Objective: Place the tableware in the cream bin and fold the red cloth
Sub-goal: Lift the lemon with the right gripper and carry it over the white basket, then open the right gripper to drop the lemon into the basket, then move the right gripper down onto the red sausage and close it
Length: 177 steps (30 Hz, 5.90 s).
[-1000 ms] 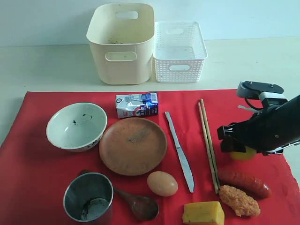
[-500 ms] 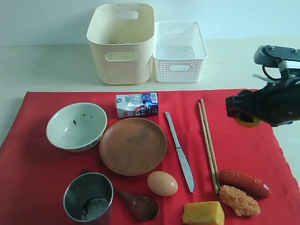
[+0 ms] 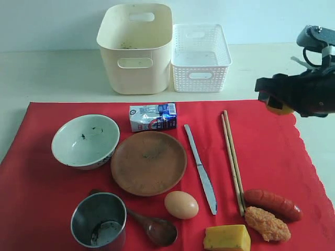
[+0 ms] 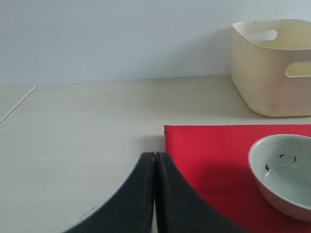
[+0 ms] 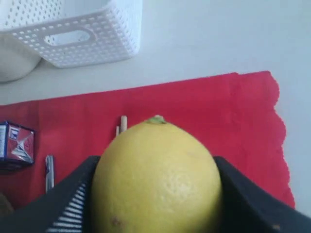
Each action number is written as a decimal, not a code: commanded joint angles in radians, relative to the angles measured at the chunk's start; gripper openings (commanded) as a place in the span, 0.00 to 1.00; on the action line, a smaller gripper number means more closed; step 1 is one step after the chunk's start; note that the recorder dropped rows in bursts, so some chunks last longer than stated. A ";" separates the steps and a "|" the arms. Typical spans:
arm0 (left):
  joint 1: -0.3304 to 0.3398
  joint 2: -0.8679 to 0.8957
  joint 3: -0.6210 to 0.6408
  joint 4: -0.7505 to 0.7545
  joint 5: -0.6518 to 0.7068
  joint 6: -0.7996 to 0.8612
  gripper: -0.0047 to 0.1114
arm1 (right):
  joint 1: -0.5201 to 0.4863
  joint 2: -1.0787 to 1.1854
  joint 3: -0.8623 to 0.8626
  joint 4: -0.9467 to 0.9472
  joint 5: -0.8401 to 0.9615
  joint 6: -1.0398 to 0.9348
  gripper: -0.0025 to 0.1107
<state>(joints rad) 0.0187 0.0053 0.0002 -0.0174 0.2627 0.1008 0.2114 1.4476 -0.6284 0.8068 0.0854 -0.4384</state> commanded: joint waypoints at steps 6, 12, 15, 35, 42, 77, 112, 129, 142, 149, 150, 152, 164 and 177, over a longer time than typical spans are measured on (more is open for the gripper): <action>0.003 -0.005 0.000 -0.009 -0.001 0.000 0.06 | 0.003 0.172 -0.253 0.003 0.091 -0.032 0.02; 0.003 -0.005 0.000 -0.009 -0.001 0.000 0.06 | 0.003 0.317 -0.441 0.003 0.115 -0.032 0.02; 0.003 -0.005 0.000 -0.009 -0.001 0.000 0.06 | 0.003 0.393 -0.545 0.003 0.179 -0.032 0.02; 0.003 -0.005 0.000 -0.009 -0.001 0.000 0.06 | 0.022 0.787 -1.057 -0.009 0.294 -0.059 0.02; 0.003 -0.005 0.000 -0.009 -0.001 0.000 0.06 | 0.022 0.802 -1.057 -0.052 0.308 -0.059 0.02; 0.003 -0.005 0.000 -0.009 -0.001 0.000 0.06 | 0.022 0.671 -1.057 -0.268 0.449 0.019 0.72; 0.003 -0.005 0.000 -0.009 -0.001 0.000 0.06 | 0.022 -0.105 -0.330 -0.439 0.770 0.150 0.02; 0.003 -0.005 0.000 -0.009 -0.001 0.000 0.06 | 0.269 -0.155 -0.034 -0.564 0.676 0.304 0.13; 0.003 -0.005 0.000 -0.009 -0.001 0.000 0.06 | 0.271 -0.080 -0.034 -0.735 0.669 0.454 0.47; 0.003 -0.005 0.000 -0.009 -0.001 0.000 0.06 | 0.271 0.039 -0.034 -0.739 0.630 0.438 0.47; 0.003 -0.005 0.000 -0.009 -0.001 0.000 0.06 | 0.271 0.055 -0.034 -0.739 0.628 0.438 0.47; 0.003 -0.005 0.000 -0.009 -0.001 0.000 0.06 | 0.271 0.079 -0.034 -0.739 0.628 0.438 0.47; 0.003 -0.005 0.000 -0.009 -0.001 0.000 0.06 | 0.271 0.204 0.024 -0.813 0.484 0.432 0.41; 0.003 -0.005 0.000 -0.009 -0.001 0.000 0.06 | 0.271 0.206 0.024 -0.817 0.458 0.438 0.07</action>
<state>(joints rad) 0.0187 0.0053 0.0002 -0.0174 0.2627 0.1008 0.4808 1.6533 -0.6067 0.0000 0.5656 0.0000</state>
